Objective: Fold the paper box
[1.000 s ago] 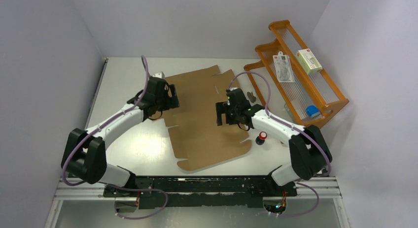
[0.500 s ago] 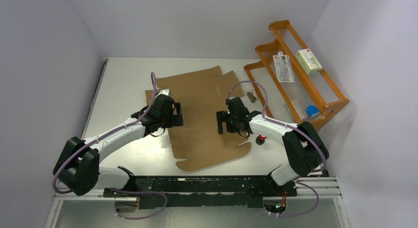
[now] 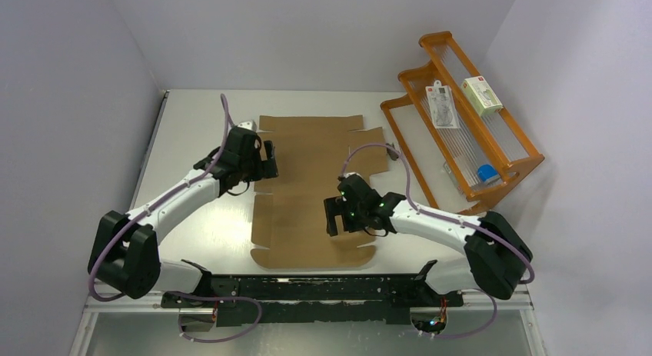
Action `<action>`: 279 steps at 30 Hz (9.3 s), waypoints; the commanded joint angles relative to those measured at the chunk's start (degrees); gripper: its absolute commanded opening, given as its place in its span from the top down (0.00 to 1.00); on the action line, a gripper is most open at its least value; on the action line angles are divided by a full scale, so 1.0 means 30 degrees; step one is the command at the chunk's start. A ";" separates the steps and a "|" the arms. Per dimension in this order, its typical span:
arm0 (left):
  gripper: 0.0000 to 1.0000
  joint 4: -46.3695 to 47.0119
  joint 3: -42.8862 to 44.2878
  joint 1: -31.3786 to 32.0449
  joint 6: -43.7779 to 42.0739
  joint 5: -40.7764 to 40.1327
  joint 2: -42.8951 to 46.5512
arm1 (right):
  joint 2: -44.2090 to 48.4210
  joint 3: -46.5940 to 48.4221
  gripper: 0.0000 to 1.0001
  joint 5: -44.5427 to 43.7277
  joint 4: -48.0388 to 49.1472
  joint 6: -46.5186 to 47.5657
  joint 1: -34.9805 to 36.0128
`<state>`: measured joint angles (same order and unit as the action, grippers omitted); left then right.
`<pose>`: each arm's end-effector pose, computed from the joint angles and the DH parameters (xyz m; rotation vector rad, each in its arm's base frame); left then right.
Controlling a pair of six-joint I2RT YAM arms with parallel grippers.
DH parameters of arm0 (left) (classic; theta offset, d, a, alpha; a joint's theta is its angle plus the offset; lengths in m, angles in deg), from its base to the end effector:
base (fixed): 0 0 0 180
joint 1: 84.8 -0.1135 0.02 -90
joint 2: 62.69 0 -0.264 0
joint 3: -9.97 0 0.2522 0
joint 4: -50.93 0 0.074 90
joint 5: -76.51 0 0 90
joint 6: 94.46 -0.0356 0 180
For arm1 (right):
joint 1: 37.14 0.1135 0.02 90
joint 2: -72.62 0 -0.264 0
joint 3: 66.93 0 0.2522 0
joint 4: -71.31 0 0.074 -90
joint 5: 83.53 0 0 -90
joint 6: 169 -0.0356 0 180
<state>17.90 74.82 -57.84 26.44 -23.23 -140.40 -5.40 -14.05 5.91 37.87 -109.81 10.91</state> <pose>0.2573 -0.1241 0.2370 -0.1635 2.3702 -0.2883 0.1678 0.1862 0.1711 -0.3971 2.6439 0.4675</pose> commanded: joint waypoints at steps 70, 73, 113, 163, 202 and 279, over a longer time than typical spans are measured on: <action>0.12 -0.0387 1.0416 -0.7142 -0.2924 0.8497 -1.0724 | -1.1002 1.3948 0.05 0.7731 0.4100 0.3926 -0.9157; 0.13 -0.1658 1.2452 -0.7340 -0.3662 0.9129 -1.2413 | -1.2280 1.4982 0.08 0.8458 0.5217 0.3445 -0.9116; 0.95 -0.1326 1.3735 -0.5652 -0.4045 0.6493 -1.3975 | -1.7183 1.5137 0.21 0.5628 0.8168 0.3064 -0.7327; 0.36 -0.2400 0.4034 -1.0453 -0.4735 0.9493 -0.7413 | -1.6500 1.3095 0.21 0.5827 0.9153 0.2630 -0.6790; 0.95 -0.6128 0.8094 -0.2499 -0.4533 0.0394 -0.6683 | -1.6095 1.2802 0.21 0.4223 0.8931 0.2887 -0.6485; 0.41 -0.0469 -0.5803 -0.2190 0.1611 0.5866 0.2651 | -0.9610 0.5570 0.18 0.6833 1.0688 0.1357 -0.3343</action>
<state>11.06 59.09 -64.47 30.07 -7.43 -130.70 -33.37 3.13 26.31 66.92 -104.54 0.07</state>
